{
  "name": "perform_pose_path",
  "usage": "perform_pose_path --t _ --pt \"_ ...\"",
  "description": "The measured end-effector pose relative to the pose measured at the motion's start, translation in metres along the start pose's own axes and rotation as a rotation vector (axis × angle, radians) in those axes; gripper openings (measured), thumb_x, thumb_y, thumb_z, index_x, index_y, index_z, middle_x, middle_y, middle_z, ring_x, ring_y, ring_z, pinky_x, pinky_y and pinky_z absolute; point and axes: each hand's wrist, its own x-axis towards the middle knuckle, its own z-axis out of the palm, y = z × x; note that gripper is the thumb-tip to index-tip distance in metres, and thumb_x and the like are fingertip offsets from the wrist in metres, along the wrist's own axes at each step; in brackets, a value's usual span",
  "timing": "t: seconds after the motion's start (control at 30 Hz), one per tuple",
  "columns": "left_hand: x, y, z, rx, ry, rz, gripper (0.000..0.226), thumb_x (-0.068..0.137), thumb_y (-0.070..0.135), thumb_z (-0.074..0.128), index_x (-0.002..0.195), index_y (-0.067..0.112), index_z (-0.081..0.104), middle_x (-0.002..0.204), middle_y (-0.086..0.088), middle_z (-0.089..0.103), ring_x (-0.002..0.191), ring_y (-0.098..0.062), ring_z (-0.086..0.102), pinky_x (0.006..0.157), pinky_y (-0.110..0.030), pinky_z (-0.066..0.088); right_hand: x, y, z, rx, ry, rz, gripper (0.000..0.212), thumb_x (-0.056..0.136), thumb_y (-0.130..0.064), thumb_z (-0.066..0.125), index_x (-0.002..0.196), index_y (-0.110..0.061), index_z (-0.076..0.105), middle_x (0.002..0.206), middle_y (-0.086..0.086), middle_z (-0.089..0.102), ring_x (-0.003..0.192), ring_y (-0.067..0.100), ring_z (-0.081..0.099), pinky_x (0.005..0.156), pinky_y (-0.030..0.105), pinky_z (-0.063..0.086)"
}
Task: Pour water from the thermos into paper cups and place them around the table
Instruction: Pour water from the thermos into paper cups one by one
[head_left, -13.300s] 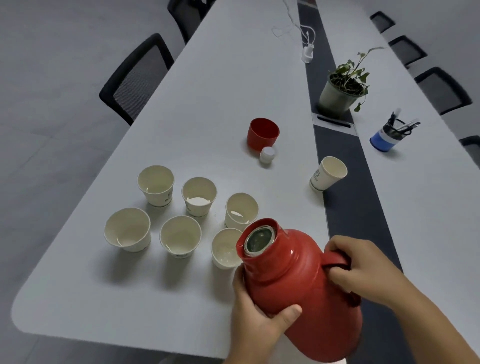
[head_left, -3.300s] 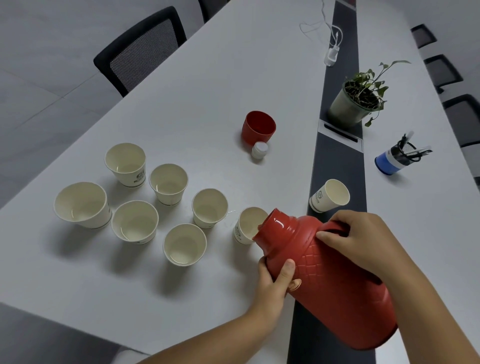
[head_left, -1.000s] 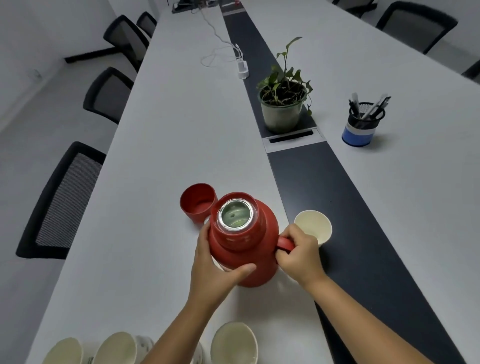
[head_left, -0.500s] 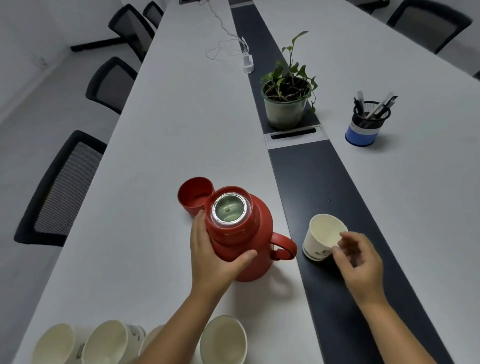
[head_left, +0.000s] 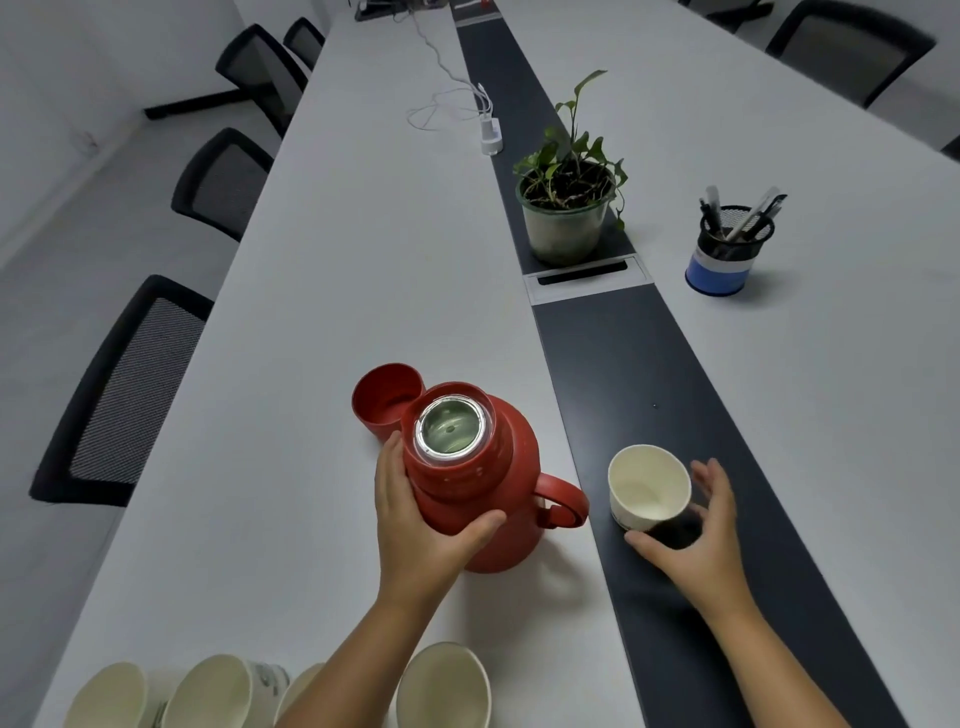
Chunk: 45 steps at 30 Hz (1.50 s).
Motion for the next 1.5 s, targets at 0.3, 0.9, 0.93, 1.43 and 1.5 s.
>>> perform_pose_path --t 0.3,0.9,0.93,1.43,1.5 --pt "0.002 -0.002 0.000 -0.022 -0.012 0.059 0.104 0.040 0.053 0.070 0.133 0.024 0.033 0.136 0.005 0.037 0.127 -0.011 0.035 0.108 -0.039 0.034 -0.002 -0.008 0.021 0.160 -0.007 0.125 0.063 0.062 0.002 0.077 0.111 -0.021 0.043 0.108 0.003 0.053 0.105 0.024 0.050 0.084 0.030 0.037" --pt "-0.209 -0.056 -0.058 0.114 0.282 0.211 0.032 0.078 0.022 0.051 0.108 0.014 0.052 0.113 0.006 0.051 0.113 0.012 0.040 0.097 -0.001 0.029 -0.194 -0.016 0.032 -0.066 -0.663 0.077 0.070 0.059 -0.002 0.080 0.095 -0.043 0.036 0.101 -0.027 0.046 0.090 -0.002 0.050 0.072 0.014 0.037" --pt "-0.229 -0.069 -0.058 0.141 0.314 0.216 0.028 0.077 0.019 0.051 0.105 0.014 0.052 0.108 0.005 0.051 0.109 0.009 0.044 0.095 0.000 0.029 -0.201 -0.016 0.038 -0.091 -0.698 0.056 0.070 0.059 -0.005 0.080 0.095 -0.044 0.035 0.101 -0.028 0.045 0.090 0.001 0.051 0.075 0.018 0.037" --pt "-0.307 -0.166 -0.069 0.802 0.067 -0.218 0.050 0.075 0.045 0.035 0.111 0.013 0.046 0.115 -0.013 0.065 0.117 -0.023 0.036 0.102 -0.029 0.018 -0.227 -0.024 0.101 -0.184 -0.712 -0.024 0.055 0.056 -0.024 0.073 0.094 -0.045 0.039 0.101 -0.017 0.050 0.095 0.011 0.050 0.079 0.026 0.036" --pt "-0.309 -0.164 -0.070 0.760 0.084 -0.213 0.049 0.074 0.043 0.036 0.111 0.012 0.046 0.114 -0.014 0.066 0.116 -0.022 0.037 0.105 -0.027 0.014 -0.226 -0.026 0.097 -0.177 -0.760 -0.036 0.060 0.055 -0.021 0.073 0.094 -0.046 0.034 0.103 -0.018 0.047 0.099 0.011 0.046 0.082 0.026 0.034"
